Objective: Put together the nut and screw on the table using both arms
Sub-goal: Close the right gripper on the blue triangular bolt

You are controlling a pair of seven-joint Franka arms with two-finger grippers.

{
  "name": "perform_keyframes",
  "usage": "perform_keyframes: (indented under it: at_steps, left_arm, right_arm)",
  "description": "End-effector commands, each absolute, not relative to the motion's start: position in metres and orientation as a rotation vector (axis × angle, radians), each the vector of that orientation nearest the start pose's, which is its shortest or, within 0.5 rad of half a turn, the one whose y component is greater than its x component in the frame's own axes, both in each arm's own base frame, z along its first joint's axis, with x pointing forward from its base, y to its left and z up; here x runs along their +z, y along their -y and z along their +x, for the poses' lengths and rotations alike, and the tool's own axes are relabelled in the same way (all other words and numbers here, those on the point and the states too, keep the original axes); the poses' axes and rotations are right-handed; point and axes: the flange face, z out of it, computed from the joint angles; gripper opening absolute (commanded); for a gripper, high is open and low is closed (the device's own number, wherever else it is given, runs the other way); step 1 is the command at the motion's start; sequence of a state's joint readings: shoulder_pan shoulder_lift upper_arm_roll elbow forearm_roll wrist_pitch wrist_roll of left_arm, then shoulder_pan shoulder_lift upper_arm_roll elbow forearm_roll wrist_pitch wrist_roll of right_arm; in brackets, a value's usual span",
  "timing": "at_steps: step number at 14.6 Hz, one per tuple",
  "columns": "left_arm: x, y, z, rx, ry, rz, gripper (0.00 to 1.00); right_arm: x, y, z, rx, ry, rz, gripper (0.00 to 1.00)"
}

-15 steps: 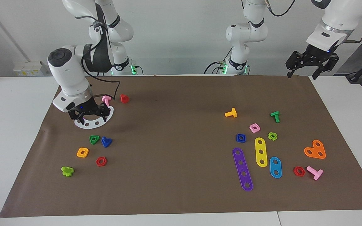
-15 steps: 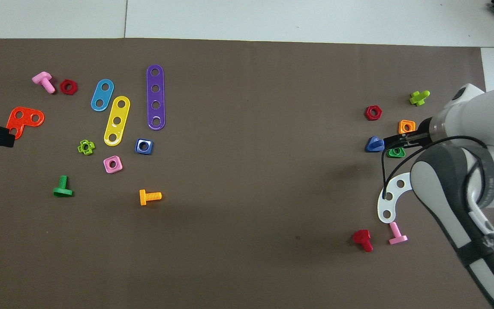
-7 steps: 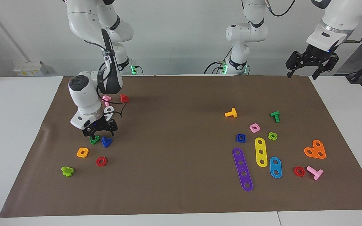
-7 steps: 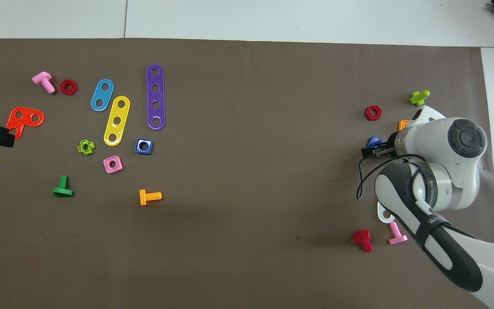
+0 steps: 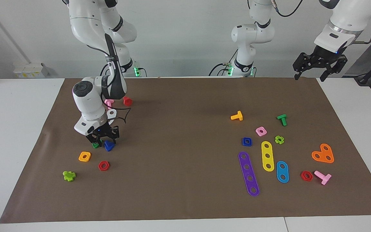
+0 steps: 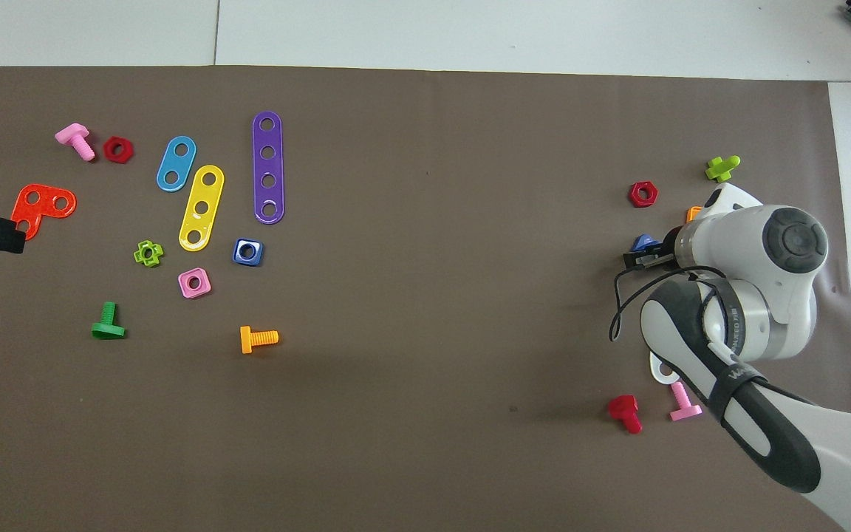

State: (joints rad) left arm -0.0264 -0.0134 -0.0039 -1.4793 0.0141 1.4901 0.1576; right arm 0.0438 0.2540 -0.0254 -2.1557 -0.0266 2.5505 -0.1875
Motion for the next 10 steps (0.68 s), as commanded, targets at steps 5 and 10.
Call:
perform_keyframes:
  at_steps: [5,10]
  left_arm:
    - [0.668,0.011,0.534,-0.021,-0.295,-3.103,1.0]
    - [0.668,0.011,0.534,-0.021,-0.295,-3.103,1.0]
  right_arm:
    - [0.293,-0.007,0.581,-0.24,0.369,-3.137,0.54]
    - [0.305,-0.01,0.587,-0.259,0.311,-3.108,0.54]
